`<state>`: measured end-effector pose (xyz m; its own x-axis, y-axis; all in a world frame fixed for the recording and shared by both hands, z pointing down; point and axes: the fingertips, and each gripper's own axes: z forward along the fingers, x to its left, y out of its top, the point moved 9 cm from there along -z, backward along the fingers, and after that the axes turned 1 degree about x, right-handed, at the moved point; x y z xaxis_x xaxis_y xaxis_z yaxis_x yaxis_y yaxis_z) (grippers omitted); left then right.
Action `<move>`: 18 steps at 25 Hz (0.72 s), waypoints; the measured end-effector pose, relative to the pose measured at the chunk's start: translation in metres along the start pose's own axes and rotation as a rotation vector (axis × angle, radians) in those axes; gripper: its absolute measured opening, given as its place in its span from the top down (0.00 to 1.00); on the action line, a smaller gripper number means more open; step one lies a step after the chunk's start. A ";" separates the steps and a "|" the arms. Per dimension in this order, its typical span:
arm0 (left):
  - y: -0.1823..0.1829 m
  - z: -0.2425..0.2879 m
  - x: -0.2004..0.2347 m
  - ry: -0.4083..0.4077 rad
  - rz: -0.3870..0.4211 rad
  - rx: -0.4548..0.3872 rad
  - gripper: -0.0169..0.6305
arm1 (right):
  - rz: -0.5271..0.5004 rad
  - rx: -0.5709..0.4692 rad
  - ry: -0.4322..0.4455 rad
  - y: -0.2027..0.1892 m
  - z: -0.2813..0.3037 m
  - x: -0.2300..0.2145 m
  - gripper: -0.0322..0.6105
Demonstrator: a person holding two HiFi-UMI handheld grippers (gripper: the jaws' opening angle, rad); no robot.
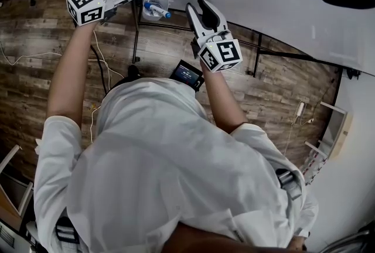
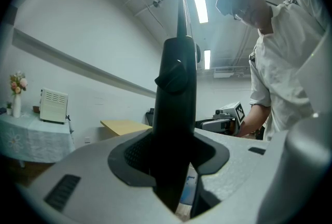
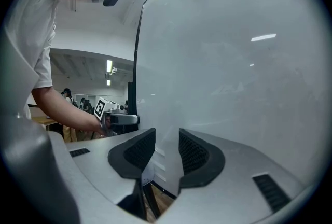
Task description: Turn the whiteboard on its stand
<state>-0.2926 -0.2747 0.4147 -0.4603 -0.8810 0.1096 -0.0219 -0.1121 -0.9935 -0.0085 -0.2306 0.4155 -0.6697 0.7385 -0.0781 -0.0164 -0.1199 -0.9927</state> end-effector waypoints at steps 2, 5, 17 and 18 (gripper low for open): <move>-0.003 -0.026 0.008 0.001 0.000 -0.005 0.69 | -0.007 0.004 0.007 -0.001 0.017 0.021 0.74; -0.001 -0.031 0.008 0.007 -0.002 -0.006 0.69 | -0.012 0.007 0.019 0.002 0.018 0.022 0.74; 0.004 -0.030 0.005 0.023 -0.010 0.007 0.69 | -0.007 0.014 0.044 0.003 0.009 0.012 0.74; 0.004 -0.029 0.004 0.024 -0.010 0.008 0.69 | -0.007 0.014 0.046 0.003 0.008 0.011 0.74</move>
<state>-0.3207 -0.2655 0.4100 -0.4814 -0.8685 0.1181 -0.0189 -0.1245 -0.9920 -0.0222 -0.2282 0.4125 -0.6347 0.7690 -0.0758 -0.0311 -0.1234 -0.9919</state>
